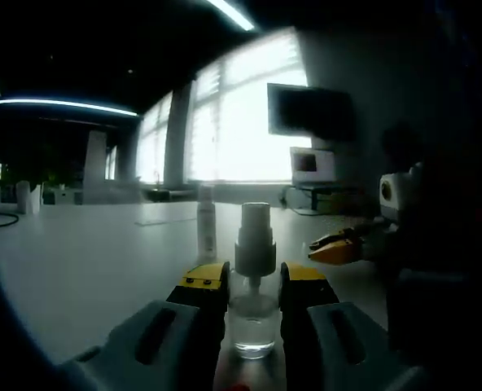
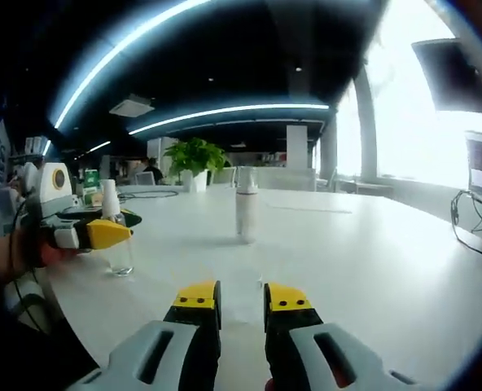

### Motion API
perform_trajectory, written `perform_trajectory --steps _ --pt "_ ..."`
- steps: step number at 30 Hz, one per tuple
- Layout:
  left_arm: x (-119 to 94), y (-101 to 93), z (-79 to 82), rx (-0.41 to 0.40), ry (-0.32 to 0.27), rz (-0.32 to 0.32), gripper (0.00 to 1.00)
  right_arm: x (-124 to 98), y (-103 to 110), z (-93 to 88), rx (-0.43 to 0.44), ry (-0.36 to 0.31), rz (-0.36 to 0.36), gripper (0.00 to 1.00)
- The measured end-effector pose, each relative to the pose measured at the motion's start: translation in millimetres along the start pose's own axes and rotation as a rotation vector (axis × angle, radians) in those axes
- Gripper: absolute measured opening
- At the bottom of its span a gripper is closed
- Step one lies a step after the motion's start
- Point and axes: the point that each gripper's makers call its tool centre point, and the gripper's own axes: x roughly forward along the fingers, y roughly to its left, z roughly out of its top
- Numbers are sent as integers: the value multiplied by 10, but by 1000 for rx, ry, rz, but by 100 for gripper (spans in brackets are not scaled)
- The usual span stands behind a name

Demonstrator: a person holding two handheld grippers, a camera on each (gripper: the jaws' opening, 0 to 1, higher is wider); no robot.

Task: Clamp pump bottle remove cover press pump head put on cover

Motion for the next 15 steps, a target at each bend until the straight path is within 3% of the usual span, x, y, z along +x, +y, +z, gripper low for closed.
perform_trajectory --steps 15 --pt "1 19 -9 0 1 1 16 20 19 -20 -26 7 11 10"
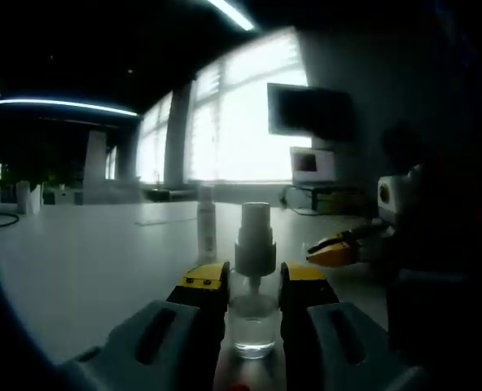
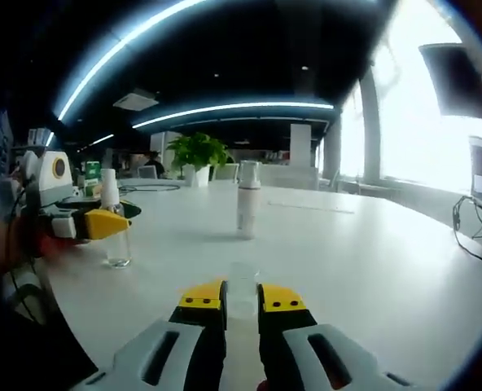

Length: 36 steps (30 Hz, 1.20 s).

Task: Clamp pump bottle remove cover press pump head put on cover

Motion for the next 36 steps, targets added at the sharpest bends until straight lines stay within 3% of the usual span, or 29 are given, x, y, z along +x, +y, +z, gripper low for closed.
perform_trajectory --steps 11,16,27,36 --pt "1 8 -3 0 0 1 16 -28 9 14 -9 -6 24 10" --pt "-1 -3 2 -1 0 0 16 -93 -34 214 14 -62 20 9" --pt "-1 8 0 1 0 2 16 -134 14 375 47 -86 44 9" --pt "-2 -1 2 0 1 2 16 -194 118 654 55 -131 78 9"
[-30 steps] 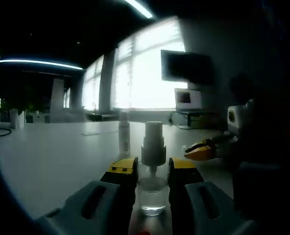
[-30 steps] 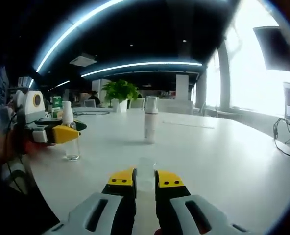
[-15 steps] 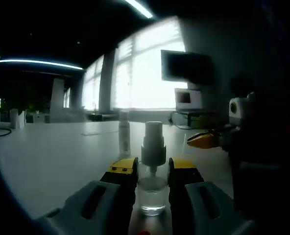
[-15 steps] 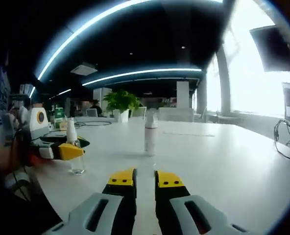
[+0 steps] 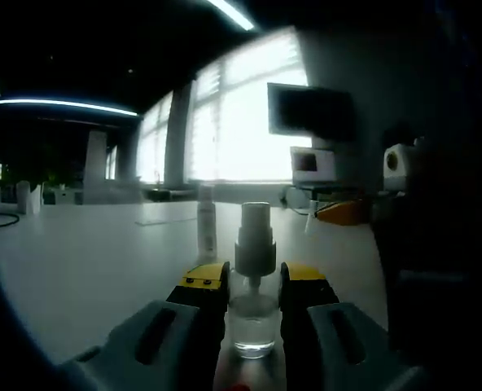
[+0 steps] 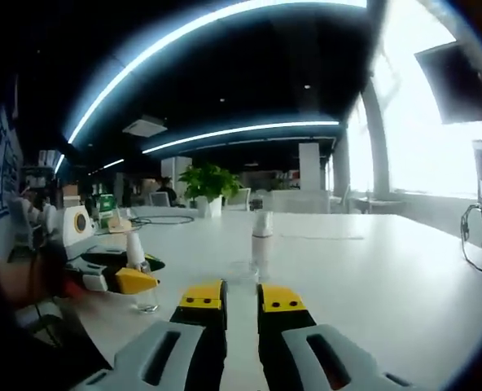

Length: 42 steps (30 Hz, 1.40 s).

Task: Clamp pump bottle remove cover press pump head put on cover

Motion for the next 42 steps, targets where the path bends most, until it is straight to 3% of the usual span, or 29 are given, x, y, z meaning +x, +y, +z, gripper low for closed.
perform_trajectory --steps 12,19,28,42 --pt "1 -44 4 7 0 -12 16 0 115 109 27 -31 31 9" --pt "-2 -46 2 8 0 -25 16 5 213 263 30 -49 67 9" --pt "-1 -97 6 18 0 -36 16 23 644 409 31 -65 155 9" --pt "3 -71 -2 0 3 -33 16 135 709 559 19 -72 217 9"
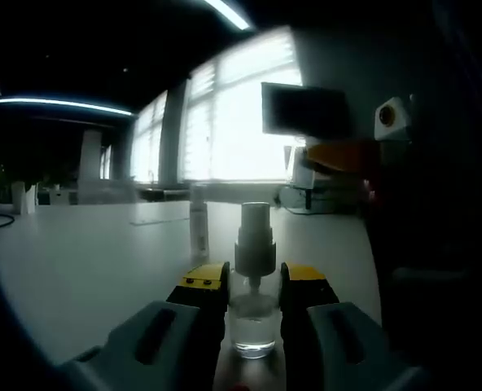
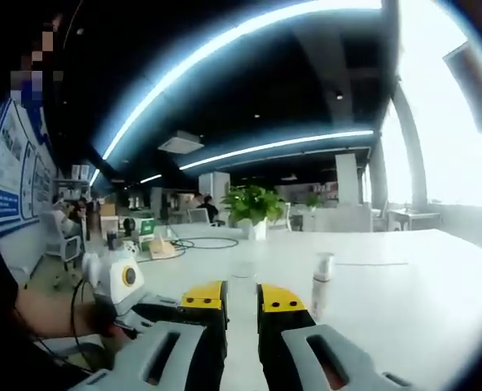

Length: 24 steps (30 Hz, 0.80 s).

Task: Clamp pump bottle remove cover press pump head put on cover

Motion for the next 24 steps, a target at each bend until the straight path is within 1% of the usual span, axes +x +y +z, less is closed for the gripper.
perform_trajectory --steps 7,13,20,24 --pt "3 -3 -2 -2 0 2 16 69 71 78 -20 -3 29 9" --pt "4 -13 3 -4 1 4 16 149 174 88 -44 1 61 9" --pt "4 -2 -1 -1 0 3 16 176 219 58 -21 6 76 9" --pt "3 -12 1 0 -1 2 16 226 315 52 -17 16 102 9"
